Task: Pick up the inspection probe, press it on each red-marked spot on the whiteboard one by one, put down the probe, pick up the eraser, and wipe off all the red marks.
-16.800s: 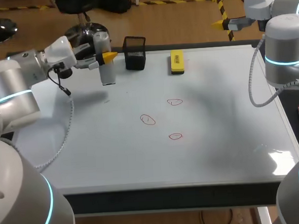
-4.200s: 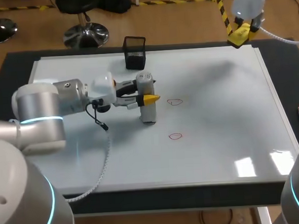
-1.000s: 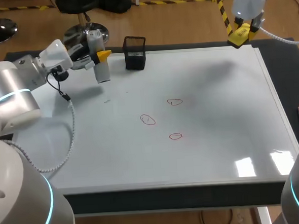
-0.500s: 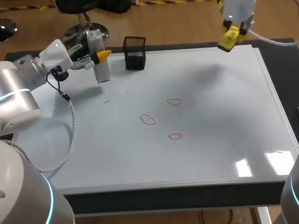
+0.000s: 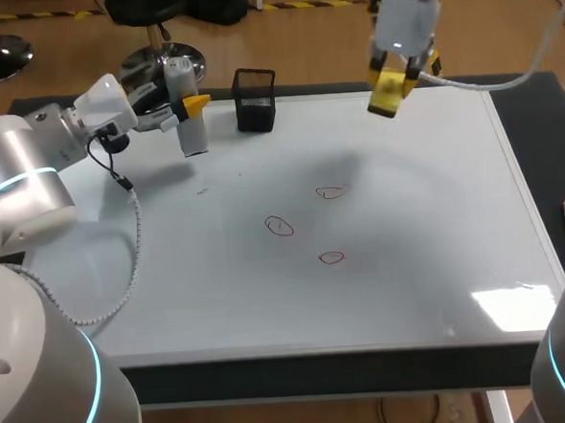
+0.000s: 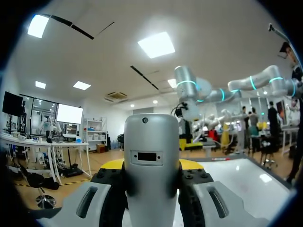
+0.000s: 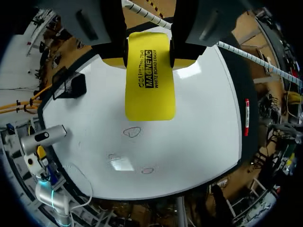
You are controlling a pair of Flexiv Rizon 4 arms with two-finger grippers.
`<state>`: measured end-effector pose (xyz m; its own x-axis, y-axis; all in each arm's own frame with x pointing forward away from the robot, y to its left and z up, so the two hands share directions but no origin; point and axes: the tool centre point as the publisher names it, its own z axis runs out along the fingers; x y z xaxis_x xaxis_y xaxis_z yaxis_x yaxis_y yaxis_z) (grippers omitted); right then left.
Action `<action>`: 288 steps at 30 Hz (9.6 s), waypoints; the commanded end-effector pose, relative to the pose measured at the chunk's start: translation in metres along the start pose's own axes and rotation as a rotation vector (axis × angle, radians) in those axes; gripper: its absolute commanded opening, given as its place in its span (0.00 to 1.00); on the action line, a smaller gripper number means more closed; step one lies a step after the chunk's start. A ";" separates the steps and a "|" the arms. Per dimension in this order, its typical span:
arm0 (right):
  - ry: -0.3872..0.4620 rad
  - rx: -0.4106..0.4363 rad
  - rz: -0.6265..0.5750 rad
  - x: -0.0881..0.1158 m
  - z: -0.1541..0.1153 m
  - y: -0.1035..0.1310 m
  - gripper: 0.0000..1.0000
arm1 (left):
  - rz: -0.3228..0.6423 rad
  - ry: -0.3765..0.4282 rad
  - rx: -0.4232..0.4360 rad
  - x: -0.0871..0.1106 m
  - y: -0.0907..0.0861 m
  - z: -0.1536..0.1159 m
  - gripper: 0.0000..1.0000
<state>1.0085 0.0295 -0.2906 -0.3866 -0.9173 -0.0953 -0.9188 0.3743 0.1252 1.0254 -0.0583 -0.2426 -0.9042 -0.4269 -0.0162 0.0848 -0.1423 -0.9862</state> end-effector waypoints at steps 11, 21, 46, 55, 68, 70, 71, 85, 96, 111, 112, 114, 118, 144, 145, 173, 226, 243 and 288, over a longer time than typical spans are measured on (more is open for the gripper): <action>0.105 -0.004 -0.243 -0.071 0.023 0.083 0.00 | 0.001 -0.001 0.002 0.000 0.000 0.000 0.00; 0.090 0.004 -0.319 -0.102 0.040 0.128 0.00 | 0.001 -0.001 0.002 0.000 0.000 0.000 0.00; 0.097 0.031 -0.342 -0.134 0.106 0.211 0.00 | 0.001 -0.001 0.002 0.000 0.000 0.000 0.00; 0.119 0.142 -0.340 -0.132 0.131 0.208 0.00 | 0.001 -0.001 0.002 0.000 0.000 0.000 0.00; 0.088 0.113 -0.351 -0.144 0.151 0.216 0.00 | 0.001 -0.001 0.002 0.000 0.000 0.000 0.00; 0.089 0.110 -0.356 -0.146 0.155 0.217 0.00 | 0.001 -0.001 0.002 0.000 0.000 0.000 0.00; 0.089 0.110 -0.357 -0.147 0.157 0.217 0.00 | 0.001 -0.001 0.002 0.000 0.000 0.000 0.00; 0.147 0.093 -0.411 -0.154 0.181 0.227 0.00 | 0.001 -0.001 0.002 0.000 0.000 0.000 0.00; 0.156 0.091 -0.417 -0.144 0.194 0.224 0.00 | 0.001 -0.001 0.002 0.000 0.000 0.000 0.00; 0.184 0.083 -0.351 -0.109 0.202 0.210 0.00 | 0.001 -0.001 0.002 0.000 0.000 0.000 0.00; 0.186 0.081 -0.347 -0.106 0.202 0.209 0.00 | 0.001 -0.001 0.002 0.000 0.000 0.000 0.00; 0.190 0.078 -0.330 -0.100 0.203 0.207 0.00 | 0.001 -0.001 0.002 0.000 0.000 0.000 0.00; 0.201 0.074 -0.311 -0.087 0.206 0.203 0.00 | 0.001 -0.001 0.002 0.000 0.000 0.000 0.00; 0.208 0.080 -0.282 -0.075 0.177 0.181 0.00 | 0.001 -0.001 0.002 0.000 0.000 0.000 0.00; 0.199 0.064 -0.280 -0.077 0.173 0.179 0.00 | 0.001 -0.001 0.002 0.000 0.000 0.000 0.00; 0.136 0.122 -0.290 -0.112 0.109 0.179 0.00 | 0.001 -0.001 0.002 0.000 0.000 0.000 0.00; 0.166 0.028 -0.321 -0.105 0.195 0.229 0.00 | 0.001 -0.001 0.002 0.000 0.000 0.000 0.00; 0.210 0.023 -0.272 -0.066 0.200 0.215 0.00 | 0.001 -0.001 0.002 0.000 0.000 0.000 0.00; 0.174 0.080 -0.304 -0.103 0.098 0.122 0.00 | 0.001 -0.001 0.002 0.000 0.000 0.000 0.00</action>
<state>0.9282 0.1842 -0.3669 -0.0828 -0.9952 0.0526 -0.9956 0.0849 0.0398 1.0255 -0.0583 -0.2426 -0.9044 -0.4265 -0.0161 0.0845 -0.1420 -0.9863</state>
